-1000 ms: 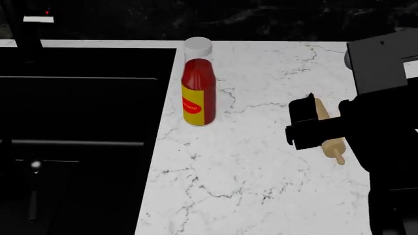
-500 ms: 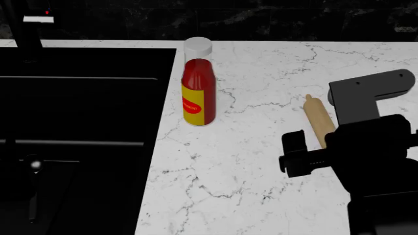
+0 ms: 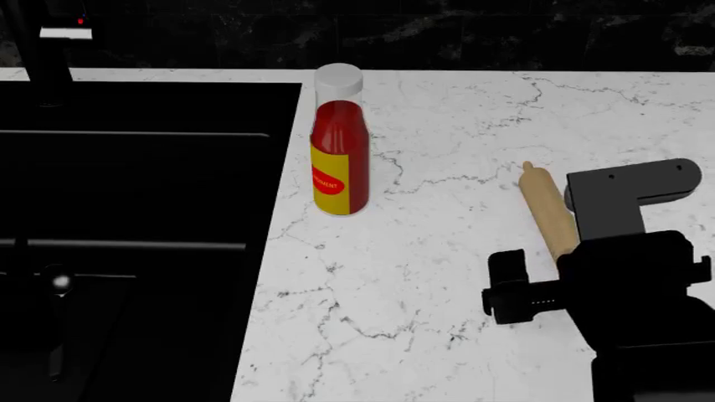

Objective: Pick the rolling pin from the counter and place it in the sink

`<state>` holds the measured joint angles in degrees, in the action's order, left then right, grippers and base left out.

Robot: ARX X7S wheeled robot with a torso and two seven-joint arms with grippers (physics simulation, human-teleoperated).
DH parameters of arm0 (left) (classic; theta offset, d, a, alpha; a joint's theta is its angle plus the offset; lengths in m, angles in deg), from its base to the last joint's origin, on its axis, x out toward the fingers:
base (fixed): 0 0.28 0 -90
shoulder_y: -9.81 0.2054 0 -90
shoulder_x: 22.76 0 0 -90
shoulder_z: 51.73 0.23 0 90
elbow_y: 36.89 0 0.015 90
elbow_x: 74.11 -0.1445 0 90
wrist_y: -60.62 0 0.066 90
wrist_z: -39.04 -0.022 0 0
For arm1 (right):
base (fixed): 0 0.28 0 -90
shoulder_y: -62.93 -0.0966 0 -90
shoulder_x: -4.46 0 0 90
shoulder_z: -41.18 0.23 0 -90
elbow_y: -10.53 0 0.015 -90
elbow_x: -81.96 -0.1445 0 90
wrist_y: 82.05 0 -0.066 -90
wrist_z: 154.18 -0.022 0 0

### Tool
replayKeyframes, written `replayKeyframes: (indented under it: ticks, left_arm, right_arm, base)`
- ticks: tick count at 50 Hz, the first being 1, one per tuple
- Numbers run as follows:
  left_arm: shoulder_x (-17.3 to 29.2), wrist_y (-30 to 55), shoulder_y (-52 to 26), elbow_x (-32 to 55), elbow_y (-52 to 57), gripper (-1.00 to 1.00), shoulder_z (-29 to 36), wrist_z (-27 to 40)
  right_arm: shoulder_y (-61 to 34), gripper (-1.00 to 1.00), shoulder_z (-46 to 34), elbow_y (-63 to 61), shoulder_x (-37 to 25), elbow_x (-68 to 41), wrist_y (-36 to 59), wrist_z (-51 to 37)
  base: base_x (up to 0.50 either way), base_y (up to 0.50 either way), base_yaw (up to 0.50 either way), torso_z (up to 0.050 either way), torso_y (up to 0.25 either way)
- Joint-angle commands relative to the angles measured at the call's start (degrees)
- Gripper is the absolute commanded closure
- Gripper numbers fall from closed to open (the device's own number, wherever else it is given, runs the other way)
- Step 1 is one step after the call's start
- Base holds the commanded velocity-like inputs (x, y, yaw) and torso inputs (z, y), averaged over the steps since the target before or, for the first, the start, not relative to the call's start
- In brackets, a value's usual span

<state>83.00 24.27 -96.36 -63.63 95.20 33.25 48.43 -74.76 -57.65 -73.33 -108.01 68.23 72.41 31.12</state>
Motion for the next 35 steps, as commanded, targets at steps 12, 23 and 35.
replayKeyframes:
  ticks: [12, 23, 35]
  left_arm:
    - [0.13, -0.10, 0.85, 0.49, 0.09, -1.00, -0.12, 0.57]
    - [0.16, -0.18, 0.74, 1.00, 0.19, -1.00, -0.35, 0.63]
    - [0.38, 0.92, -0.63, 1.32, 0.72, -1.00, 0.46, 0.94]
  right_arm:
    - [1.19, 1.00, 1.38, 8.34, 0.65, -0.30, -5.60, 0.77]
    - [3.23, 1.00, 2.68, -2.41, -0.54, -1.47, -2.39, -0.29]
    - [-6.03, 1.00, 4.30, -23.03, -2.90, -4.15, 10.48, -1.82]
  base:
    - [0.00, 0.00, 0.00, 0.000, 0.000]
    - [0.00, 0.00, 0.00, 0.000, 0.000]
    - [0.00, 0.00, 0.00, 0.000, 0.000]
